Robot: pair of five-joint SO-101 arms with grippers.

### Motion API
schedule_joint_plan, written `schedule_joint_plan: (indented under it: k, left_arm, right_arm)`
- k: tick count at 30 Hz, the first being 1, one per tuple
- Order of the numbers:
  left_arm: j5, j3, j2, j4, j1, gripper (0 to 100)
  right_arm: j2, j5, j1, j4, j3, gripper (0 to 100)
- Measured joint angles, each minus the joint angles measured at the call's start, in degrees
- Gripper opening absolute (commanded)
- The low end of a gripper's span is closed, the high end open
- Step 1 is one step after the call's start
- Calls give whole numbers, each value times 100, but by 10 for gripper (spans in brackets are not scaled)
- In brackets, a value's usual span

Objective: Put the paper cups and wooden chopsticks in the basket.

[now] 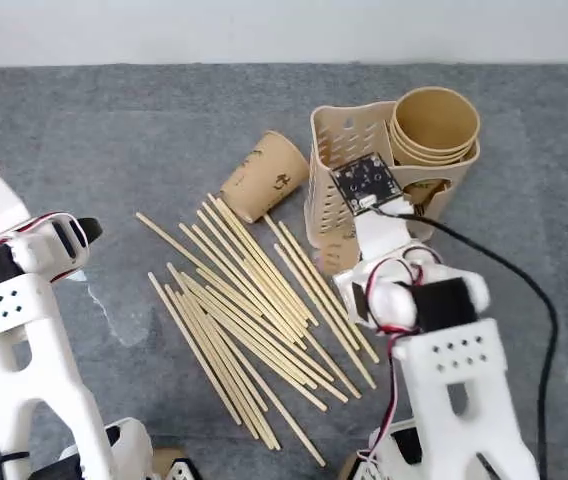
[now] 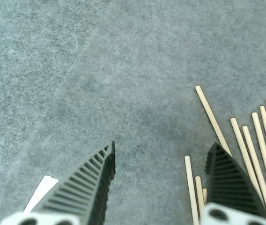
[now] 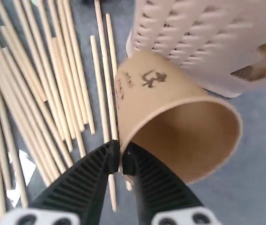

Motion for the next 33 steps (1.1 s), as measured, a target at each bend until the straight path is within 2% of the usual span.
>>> schedule_joint_plan:
  k: [6,11,16,22,29,33]
  left_arm:
    - [0,0,0,0,0,294]
    - [0,88,0,0,0,294]
    - [0,105,0,0,0,294]
    - [0,185,0,-70,0,294]
    - [0,554,0,-519,0,294]
    - [0,554,0,-554,0,294]
  right_arm:
    - [-26,580,-308,1451,-1503,9]
    - [-35,1495,-343,1802,-2866,9]
    - [-35,2488,352,1776,-3692,9]
    - [62,3385,1609,668,-3938,9]
    - [791,4211,2154,-607,-3930,9]
    - [1292,4501,2268,-853,-3930,9]
